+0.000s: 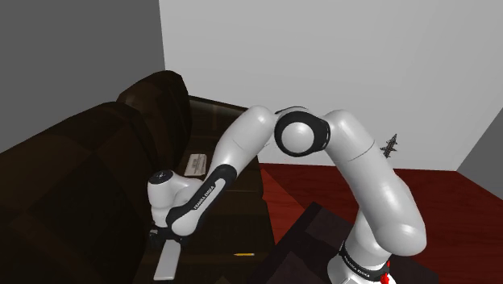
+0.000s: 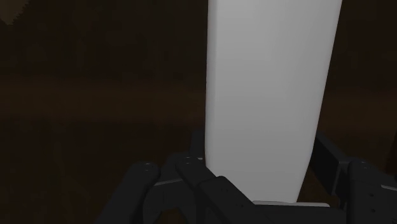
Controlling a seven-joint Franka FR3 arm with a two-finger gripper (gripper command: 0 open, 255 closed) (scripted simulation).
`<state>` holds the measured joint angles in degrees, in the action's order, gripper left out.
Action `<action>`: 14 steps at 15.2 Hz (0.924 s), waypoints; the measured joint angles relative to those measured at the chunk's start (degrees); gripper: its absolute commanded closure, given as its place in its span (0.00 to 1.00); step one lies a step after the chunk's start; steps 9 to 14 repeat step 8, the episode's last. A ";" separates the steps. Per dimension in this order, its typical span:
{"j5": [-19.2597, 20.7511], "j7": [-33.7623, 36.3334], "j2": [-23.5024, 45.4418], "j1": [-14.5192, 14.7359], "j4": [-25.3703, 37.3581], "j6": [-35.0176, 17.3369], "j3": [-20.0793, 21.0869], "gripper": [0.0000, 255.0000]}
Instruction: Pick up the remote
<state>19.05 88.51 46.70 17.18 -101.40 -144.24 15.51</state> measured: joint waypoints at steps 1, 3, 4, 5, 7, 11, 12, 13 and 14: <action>-0.22 -0.24 -0.62 -0.22 -0.14 0.77 0.24 1.00; -0.53 -0.28 -1.98 -0.48 -0.86 1.40 0.60 1.00; -0.73 -0.41 -2.48 -0.61 -0.91 2.18 0.80 1.00; -0.94 -0.45 -3.36 -0.77 -1.30 2.51 1.05 1.00; -1.25 -0.74 -5.09 -1.25 -2.08 2.64 1.51 1.00; -1.38 -0.79 -5.36 -1.29 -2.05 3.02 1.63 1.00; -1.38 -0.79 -5.36 -1.29 -2.05 3.02 1.63 1.00; -1.38 -0.79 -5.36 -1.29 -2.05 3.02 1.63 1.00; -1.38 -0.79 -5.36 -1.29 -2.05 3.02 1.63 1.00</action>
